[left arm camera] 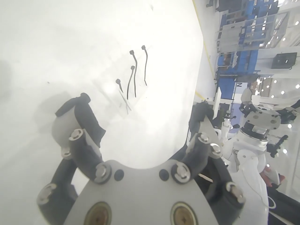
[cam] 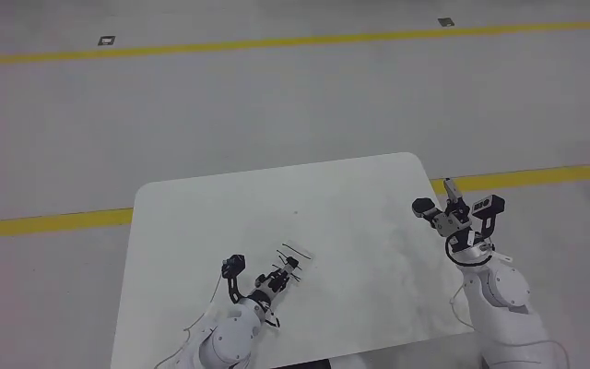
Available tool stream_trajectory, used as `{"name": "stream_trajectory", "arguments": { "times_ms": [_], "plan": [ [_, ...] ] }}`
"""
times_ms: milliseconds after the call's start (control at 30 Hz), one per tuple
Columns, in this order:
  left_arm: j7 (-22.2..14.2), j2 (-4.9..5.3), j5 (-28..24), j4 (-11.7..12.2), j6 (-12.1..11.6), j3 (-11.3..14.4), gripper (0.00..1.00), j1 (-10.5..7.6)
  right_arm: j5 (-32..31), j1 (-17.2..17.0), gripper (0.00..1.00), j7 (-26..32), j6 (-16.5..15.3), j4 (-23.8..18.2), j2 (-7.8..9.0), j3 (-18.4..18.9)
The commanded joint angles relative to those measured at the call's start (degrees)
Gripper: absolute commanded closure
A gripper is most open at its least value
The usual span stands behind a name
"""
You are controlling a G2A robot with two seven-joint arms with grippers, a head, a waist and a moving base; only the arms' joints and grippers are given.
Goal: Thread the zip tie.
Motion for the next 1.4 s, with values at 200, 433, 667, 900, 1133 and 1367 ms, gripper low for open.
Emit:
{"name": "stream_trajectory", "arguments": {
  "times_ms": [200,433,667,900,1133,1367],
  "plan": [
    [-1.58,-0.16,1.76,-2.02,0.00,1.57,0.00,-0.87,0.00,0.00,0.00,0.00,0.00,0.00,0.00,0.00],
    [-4.80,-1.08,7.95,-2.78,0.00,1.32,0.00,-1.64,0.00,0.00,0.00,0.00,0.00,0.00,0.00,0.00],
    [-8.78,-3.72,17.71,-3.01,0.00,-2.10,0.00,-0.49,0.00,0.00,0.00,0.00,0.00,0.00,0.00,0.00],
    [-8.78,-3.72,17.71,-3.01,0.00,-2.10,0.00,-0.49,0.00,0.00,0.00,0.00,0.00,0.00,0.00,0.00],
    [-9.54,-3.93,24.53,-4.11,0.00,-0.46,0.00,-0.87,0.00,0.00,0.00,0.00,0.00,0.00,0.00,0.00],
    [-15.70,-7.07,36.45,-7.46,0.00,-2.44,0.00,1.55,0.00,0.00,0.00,0.00,0.00,0.00,0.00,0.00]
  ]
}}
